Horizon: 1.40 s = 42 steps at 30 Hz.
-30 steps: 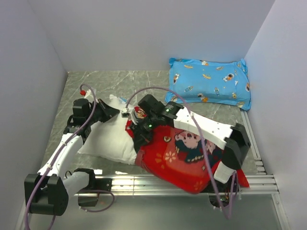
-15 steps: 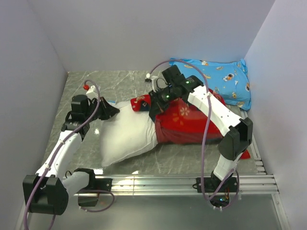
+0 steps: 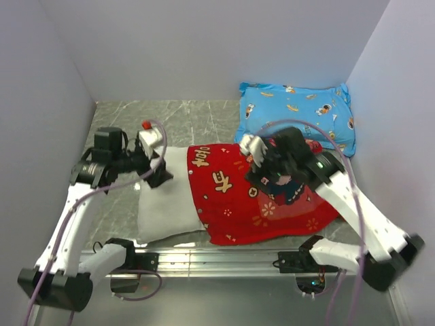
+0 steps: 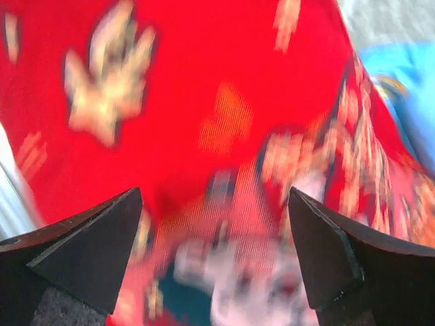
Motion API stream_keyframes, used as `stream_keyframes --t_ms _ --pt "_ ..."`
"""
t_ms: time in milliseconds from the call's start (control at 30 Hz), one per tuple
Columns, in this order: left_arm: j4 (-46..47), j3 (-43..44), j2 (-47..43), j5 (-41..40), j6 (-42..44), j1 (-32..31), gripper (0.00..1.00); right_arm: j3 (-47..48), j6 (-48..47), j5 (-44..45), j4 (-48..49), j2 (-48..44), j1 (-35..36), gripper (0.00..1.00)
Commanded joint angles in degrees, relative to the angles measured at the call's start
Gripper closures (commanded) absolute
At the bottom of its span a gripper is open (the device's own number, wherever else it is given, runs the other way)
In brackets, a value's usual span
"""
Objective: Put the pillow into the pillowcase
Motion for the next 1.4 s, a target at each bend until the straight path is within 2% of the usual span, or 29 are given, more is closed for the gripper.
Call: stream_keyframes --t_ms 0,33,133,233,333,367,433,467,500,567,600,633,667,700,733,767,800,867,967,1167,1233,1267,1300,1367 --pt "-16.57 -4.32 -6.32 0.38 18.14 -5.04 0.01 -9.80 -11.84 5.92 -1.37 -12.01 0.37 0.05" --pt "-18.06 -6.01 -7.90 -1.04 21.11 -7.93 0.01 -12.03 -14.72 5.92 -2.16 -16.47 0.63 0.05" --pt "-20.52 -11.29 -13.09 -6.49 27.35 -10.94 0.01 -19.24 -16.86 8.46 -3.31 -23.95 7.03 0.04" --pt "-22.64 -14.36 -14.94 -9.66 33.60 -11.47 0.01 -24.95 -15.11 11.01 -2.61 -28.45 17.04 0.04" --pt "-20.80 -17.71 -14.34 -13.08 33.62 -12.70 0.01 -33.91 -14.40 17.58 2.73 -29.00 24.61 0.02" --pt "-18.71 -18.67 -13.55 -13.96 33.62 -13.05 0.01 -39.59 -14.58 26.13 9.54 -28.65 25.67 0.01" --pt "-16.24 -21.83 -13.54 -15.64 34.06 -13.76 0.01 -45.51 -17.11 34.79 18.70 -26.11 26.74 0.01" --pt "-14.84 -23.06 -14.06 -16.77 34.41 -13.93 0.01 -50.15 -18.17 38.49 28.58 -24.88 26.82 0.00" --pt "-12.21 -25.60 -14.33 -17.48 34.67 -14.28 0.01 -51.93 -20.01 45.14 33.64 -23.73 26.74 0.00" --pt "-8.00 -28.42 -14.59 -18.62 34.15 -15.25 0.01 -53.88 -21.43 49.05 42.69 -19.95 26.65 0.05" --pt "-6.23 -29.13 -14.59 -18.89 33.45 -15.51 0.03 -52.84 -19.87 49.94 43.26 -18.98 26.56 0.11" --pt "-4.99 -29.57 -14.68 -19.16 32.05 -15.95 0.14 -51.26 -18.81 49.78 42.66 -17.84 25.69 0.31" --pt "-4.02 -29.66 -14.59 -19.16 31.43 -16.04 0.24 -47.16 -17.40 49.43 39.96 -17.83 25.42 0.43" --pt "-2.79 -28.80 -14.59 -18.64 30.21 -16.13 0.38 -44.77 -15.13 48.29 37.75 -18.79 24.98 0.58" --pt "-2.61 -27.74 -14.33 -18.02 29.32 -16.05 0.76 -42.48 -14.50 46.80 36.08 -19.67 24.89 0.90" --pt "-2.78 -26.08 -14.07 -16.97 28.18 -16.13 0.95 -37.85 -13.97 46.18 32.84 -20.63 24.89 1.00" --pt "-3.04 -21.97 -13.81 -13.48 24.60 -16.13 1.00 -35.54 -13.35 45.39 31.50 -22.47 24.80 1.00" --pt "-5.49 -16.77 -12.75 -8.90 22.29 -16.05 1.00 -27.49 -12.74 43.19 26.00 -23.80 24.37 1.00" --pt "-8.75 -4.40 -10.64 -1.25 15.71 -16.05 1.00 -16.41 -10.71 43.18 18.17 -24.34 24.36 1.00" --pt "-12.80 4.60 -12.13 9.57 3.76 -16.13 1.00 -0.65 -7.90 40.64 5.41 -26.62 24.36 1.00" --pt "-12.19 5.40 -12.22 13.51 -3.09 -16.05 1.00 0.96 -9.38 40.11 5.55 -26.18 23.40 1.00" --pt "-9.05 5.14 -11.96 13.97 -6.77 -16.04 1.00 1.22 -11.39 39.41 8.00 -25.66 22.61 1.00" --pt "-6.76 4.62 -11.70 14.67 -14.29 -16.04 1.00 0.79 -13.41 35.40 9.59 -23.83 21.21 1.00" --pt "-1.84 2.08 -9.77 17.31 -22.06 -15.96 1.00 -1.23 -16.24 29.07 18.33 -21.10 11.92 1.00"
